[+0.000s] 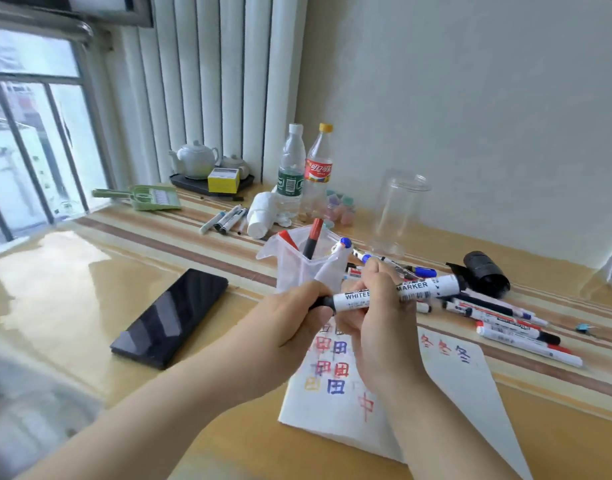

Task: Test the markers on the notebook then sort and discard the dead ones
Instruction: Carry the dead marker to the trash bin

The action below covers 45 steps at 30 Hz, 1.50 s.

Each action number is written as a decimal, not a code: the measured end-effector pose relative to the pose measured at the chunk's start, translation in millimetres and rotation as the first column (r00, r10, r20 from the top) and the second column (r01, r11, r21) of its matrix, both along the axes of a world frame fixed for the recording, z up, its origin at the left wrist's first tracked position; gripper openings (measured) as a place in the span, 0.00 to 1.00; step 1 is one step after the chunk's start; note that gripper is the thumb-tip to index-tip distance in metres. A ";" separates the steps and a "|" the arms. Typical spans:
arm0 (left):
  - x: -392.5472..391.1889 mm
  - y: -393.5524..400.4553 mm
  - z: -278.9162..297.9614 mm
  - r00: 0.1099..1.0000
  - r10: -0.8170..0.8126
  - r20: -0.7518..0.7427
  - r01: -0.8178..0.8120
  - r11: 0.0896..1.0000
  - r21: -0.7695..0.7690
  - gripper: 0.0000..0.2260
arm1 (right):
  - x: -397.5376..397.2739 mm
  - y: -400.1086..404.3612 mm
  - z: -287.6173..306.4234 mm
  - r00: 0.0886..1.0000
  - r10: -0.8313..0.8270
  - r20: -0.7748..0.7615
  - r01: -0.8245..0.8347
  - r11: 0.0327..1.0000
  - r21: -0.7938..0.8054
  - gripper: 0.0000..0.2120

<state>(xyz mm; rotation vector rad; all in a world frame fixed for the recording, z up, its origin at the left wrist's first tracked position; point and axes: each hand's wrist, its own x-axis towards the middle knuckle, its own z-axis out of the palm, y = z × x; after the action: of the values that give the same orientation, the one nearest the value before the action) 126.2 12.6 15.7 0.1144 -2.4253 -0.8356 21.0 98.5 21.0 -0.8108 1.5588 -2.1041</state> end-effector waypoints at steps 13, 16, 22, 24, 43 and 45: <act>301.8 -95.9 -26.6 0.608 0.794 0.017 -0.789 0.602 0.123 0.05 | 240.3 -175.5 -30.1 0.503 0.856 0.123 -0.862 0.485 0.146 0.10; 383.9 -101.0 -54.1 0.370 0.924 0.098 -0.916 0.346 0.201 0.04 | 298.3 -199.6 -60.8 0.420 0.887 0.192 -0.867 0.329 0.374 0.09; 474.2 -81.5 -144.1 0.060 0.941 0.333 -0.978 -0.011 0.208 0.03 | 355.6 -195.9 -135.3 0.352 0.898 0.264 -0.796 0.138 0.589 0.08; 482.1 -77.3 -174.0 0.032 0.911 0.412 -0.978 -0.057 0.202 0.04 | 367.3 -194.0 -159.7 0.340 0.897 0.284 -0.771 0.092 0.631 0.08; 352.8 -133.6 -128.9 0.422 0.904 0.067 -0.901 0.409 0.143 0.07 | 285.5 -176.5 -92.1 0.454 0.891 -0.015 -0.639 0.338 0.691 0.06; 299.8 -137.1 -97.2 0.562 0.827 -0.028 -0.821 0.561 0.104 0.08 | 246.4 -163.7 -60.6 0.519 0.847 -0.113 -0.610 0.460 0.645 0.06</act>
<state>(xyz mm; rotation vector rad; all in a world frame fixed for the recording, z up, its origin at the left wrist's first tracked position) 425.9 -124.4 -81.5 1.1496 -1.8912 -0.4519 267.4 -65.2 -39.6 -1.4611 1.4377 -0.7852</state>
